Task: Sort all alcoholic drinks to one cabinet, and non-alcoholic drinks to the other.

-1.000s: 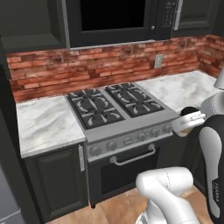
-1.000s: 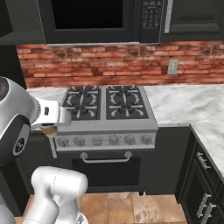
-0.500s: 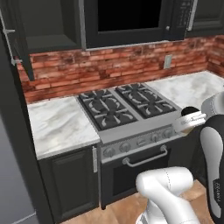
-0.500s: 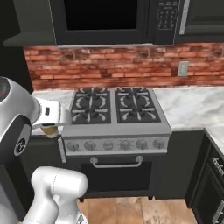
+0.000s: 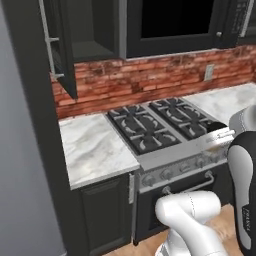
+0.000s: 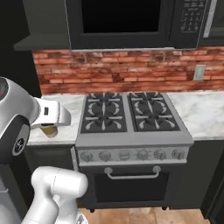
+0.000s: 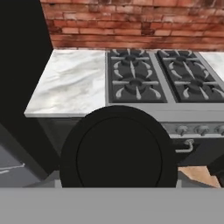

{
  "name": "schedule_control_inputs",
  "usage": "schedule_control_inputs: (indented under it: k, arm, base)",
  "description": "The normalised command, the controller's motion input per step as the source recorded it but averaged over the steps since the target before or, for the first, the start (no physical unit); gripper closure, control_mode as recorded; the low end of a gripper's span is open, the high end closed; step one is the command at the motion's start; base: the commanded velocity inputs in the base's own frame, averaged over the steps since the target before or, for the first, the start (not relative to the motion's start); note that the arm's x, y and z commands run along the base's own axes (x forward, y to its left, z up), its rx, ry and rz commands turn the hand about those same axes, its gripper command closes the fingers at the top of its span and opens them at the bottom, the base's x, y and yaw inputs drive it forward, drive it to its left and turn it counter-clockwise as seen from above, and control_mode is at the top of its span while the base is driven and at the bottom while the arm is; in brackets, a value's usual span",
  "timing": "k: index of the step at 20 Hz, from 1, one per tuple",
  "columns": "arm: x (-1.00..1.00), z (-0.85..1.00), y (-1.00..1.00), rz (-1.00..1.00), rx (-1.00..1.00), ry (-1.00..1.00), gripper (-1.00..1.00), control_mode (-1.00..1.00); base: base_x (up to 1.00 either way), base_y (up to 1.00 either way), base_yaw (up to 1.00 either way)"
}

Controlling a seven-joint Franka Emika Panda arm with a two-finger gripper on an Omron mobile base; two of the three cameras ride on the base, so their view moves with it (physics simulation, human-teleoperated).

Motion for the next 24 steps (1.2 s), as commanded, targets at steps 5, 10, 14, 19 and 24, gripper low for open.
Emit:
schedule_control_inputs:
  k: [5, 10, 14, 19, 24]
  arm:
    - [0.0, 0.0, 0.0, 0.0, 0.0, 0.0, 1.0, 1.0]
    - [0.0, 0.0, 0.0, 0.0, 0.0, 0.0, 1.0, 1.0]
    - [0.0, 0.0, 0.0, 0.0, 0.0, 0.0, 1.0, 1.0]
    - [0.0, 0.0, 0.0, 0.0, 0.0, 0.0, 1.0, 1.0]
    - [0.0, 0.0, 0.0, 0.0, 0.0, 0.0, 1.0, 1.0]
  base:
    - [0.42, 0.45, 0.0]
    - [0.44, 0.34, 0.0]
    - [0.4, 0.3, 0.0]
    - [0.34, 0.37, 0.0]
    - [0.26, 0.35, 0.02]
